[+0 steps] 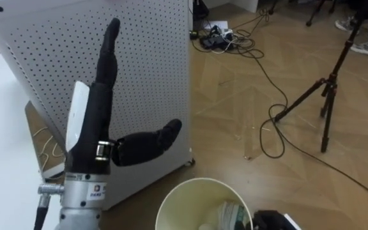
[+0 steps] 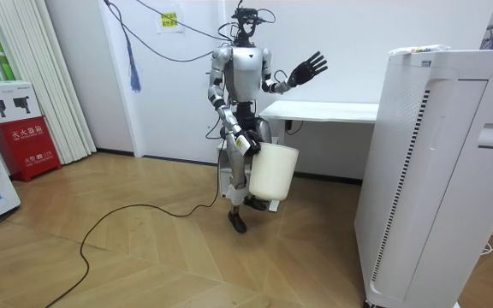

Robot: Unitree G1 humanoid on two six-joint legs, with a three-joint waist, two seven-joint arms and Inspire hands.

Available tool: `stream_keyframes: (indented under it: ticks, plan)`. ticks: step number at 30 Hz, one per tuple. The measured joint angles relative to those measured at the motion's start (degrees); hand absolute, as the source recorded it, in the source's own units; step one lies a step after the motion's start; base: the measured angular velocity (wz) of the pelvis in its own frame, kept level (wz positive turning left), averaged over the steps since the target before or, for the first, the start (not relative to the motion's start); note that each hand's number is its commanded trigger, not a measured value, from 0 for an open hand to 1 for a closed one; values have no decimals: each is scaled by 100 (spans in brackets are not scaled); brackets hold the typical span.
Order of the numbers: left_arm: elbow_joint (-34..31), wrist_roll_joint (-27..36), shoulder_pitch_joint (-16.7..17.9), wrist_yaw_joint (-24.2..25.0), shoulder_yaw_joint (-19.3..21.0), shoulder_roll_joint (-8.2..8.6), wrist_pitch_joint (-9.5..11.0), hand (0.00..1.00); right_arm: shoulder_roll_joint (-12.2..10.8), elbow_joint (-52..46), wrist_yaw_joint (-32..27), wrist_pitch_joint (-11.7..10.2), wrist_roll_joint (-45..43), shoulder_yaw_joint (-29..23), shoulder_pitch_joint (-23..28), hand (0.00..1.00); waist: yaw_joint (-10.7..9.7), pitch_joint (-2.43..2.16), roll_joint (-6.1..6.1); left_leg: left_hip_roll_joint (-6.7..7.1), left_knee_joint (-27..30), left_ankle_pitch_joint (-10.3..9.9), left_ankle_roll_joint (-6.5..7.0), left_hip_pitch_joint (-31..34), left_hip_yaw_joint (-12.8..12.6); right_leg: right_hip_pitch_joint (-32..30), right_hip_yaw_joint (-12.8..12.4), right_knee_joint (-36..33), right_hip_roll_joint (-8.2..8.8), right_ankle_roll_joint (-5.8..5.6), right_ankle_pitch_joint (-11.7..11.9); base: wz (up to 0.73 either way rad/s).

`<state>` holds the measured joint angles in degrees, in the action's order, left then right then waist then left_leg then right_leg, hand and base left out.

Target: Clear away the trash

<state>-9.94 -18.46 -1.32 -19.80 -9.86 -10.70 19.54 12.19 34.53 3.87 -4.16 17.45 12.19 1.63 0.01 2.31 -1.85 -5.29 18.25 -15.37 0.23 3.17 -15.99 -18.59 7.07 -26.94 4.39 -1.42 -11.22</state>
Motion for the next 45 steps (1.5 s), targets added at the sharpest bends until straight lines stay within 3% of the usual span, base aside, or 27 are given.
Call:
stream_keyframes:
  ticks: [2,3,4,5,6,7,8,9,10,11,12,13,14,16,17,18,20,21,22,23,24,27,33,37,45]
  plan:
    - [95,18,2,-7,0,-27,0,0,-28,84,11,7,-28,2,0,100,-71,-10,37,-4,61,-96,-79,-95,32,-205,-8,559,224,-38,345,24]
    - [108,25,3,-9,11,-41,0,0,-26,111,14,7,-56,2,0,100,-102,-29,69,-23,194,-250,-169,-154,82,-268,15,770,337,-35,650,25]
    - [107,21,1,-12,16,-39,0,0,-16,147,59,7,-107,4,-1,100,-106,-79,60,-131,383,-442,-292,-178,135,-250,111,691,317,-16,919,15]
    - [98,21,-7,-12,18,-37,0,0,-15,154,84,8,-111,11,-1,100,-74,-111,31,-229,487,-509,-378,-183,151,-257,162,591,232,16,946,7]
    - [87,25,-48,-11,18,-38,3,0,-22,133,115,8,-103,36,-1,100,-32,-143,-19,-414,679,-665,-563,-211,217,-262,260,335,86,128,915,-10]
    - [66,-5,-57,-13,19,-42,1,0,-25,96,137,7,-122,96,-3,100,45,-170,-43,-637,884,-748,-700,-292,220,-282,307,66,-124,264,651,-10]
    - [59,-31,-61,-20,29,-45,2,0,-32,73,147,5,-149,126,-18,100,64,-174,-39,-769,1054,-760,-721,-278,230,-273,349,-44,-215,330,549,-30]
    - [61,-137,-58,-55,46,-54,-15,0,-34,61,204,-8,-244,178,-68,100,156,-183,-24,-1022,1597,-745,-711,-201,268,-206,400,-208,-404,504,401,-45]
    - [41,-193,-58,-102,48,-86,-16,0,-31,62,250,-23,-251,197,-127,100,223,-188,-52,-1303,2353,-608,-660,-26,440,-91,408,-339,-603,643,219,-52]
    - [39,-195,-58,-110,55,-95,-15,0,-32,61,259,-31,-254,219,-142,100,228,-185,-58,-1376,2730,-440,-601,62,612,-4,421,-393,-687,703,145,-60]
    - [40,-194,-58,-135,65,-96,-15,0,-26,60,282,-90,-268,252,-132,100,246,-183,-65,-1431,3277,35,-472,212,970,229,458,-393,-815,828,9,-62]
    - [18,-194,-59,-160,80,-104,-6,0,-8,59,308,-130,-267,252,-125,100,313,-195,-59,-1391,3715,511,-386,340,1246,426,455,-339,-891,920,-85,-61]
    - [18,-194,-69,-176,78,-103,14,0,13,59,312,-160,-267,241,-125,100,299,-194,-58,-1346,3855,555,-443,420,1315,501,413,-303,-922,946,-115,-44]
    - [9,-253,-74,-210,70,-106,72,0,73,77,273,-202,-239,233,-123,100,184,-176,-36,-1001,3929,316,-421,871,1343,796,343,-54,-915,974,-156,-11]
    - [6,-252,-73,-216,71,-104,78,0,83,78,268,-202,-236,235,-114,100,171,-162,-16,-898,3790,228,-419,944,1316,878,317,25,-905,974,-155,-6]
    - [-11,-250,-69,-258,75,-102,83,0,116,78,221,-202,-236,223,-102,100,171,-123,45,-715,3356,110,-476,1034,1293,1025,252,147,-884,974,-155,-10]
    - [-11,-312,-72,-383,89,-110,87,0,114,79,131,-202,-240,217,-102,100,159,-101,79,-581,2414,14,-522,1078,1270,1170,253,317,-865,969,-158,-5]
    - [-20,-379,-74,-468,108,-114,94,0,151,73,119,-202,-238,197,-104,100,153,-107,85,-575,1707,56,-526,1084,1166,1203,256,391,-864,949,-169,0]
    - [-34,-376,-74,-492,109,-114,95,0,160,70,117,-202,-236,179,-104,100,150,-111,85,-558,1374,118,-554,1082,1136,1206,257,413,-863,934,-178,0]
    - [-75,-377,-60,-536,106,-134,95,0,156,70,92,-199,-233,160,-94,100,172,-115,144,-444,998,335,-522,1049,1138,1203,236,413,-807,893,-210,12]
    - [-84,-437,-59,-609,103,-140,95,0,128,66,79,-199,-236,165,-74,100,132,-147,206,-276,776,446,-493,972,1156,1215,271,472,-710,850,-233,20]
    - [-134,-482,-61,-720,109,-157,96,0,154,65,108,-199,-255,161,-51,100,68,-152,215,-30,392,588,-413,784,1218,1343,408,586,-520,749,-282,34]
    - [-345,-815,-60,-935,341,-161,100,0,121,13,386,-226,-469,161,-29,100,53,-168,202,119,50,638,-387,485,1307,1789,576,1059,-440,660,-272,20]
    - [-774,-1195,-57,-1098,399,-159,101,0,114,12,506,-226,-484,169,4,100,156,-184,194,185,-90,637,-386,373,1395,1965,645,1260,-425,624,-248,10]
    - [-1162,-1506,-57,-1383,418,-161,132,0,123,-157,517,-220,-666,170,98,100,258,-197,178,213,-318,637,-386,197,1531,2173,830,1374,-433,603,-235,14]
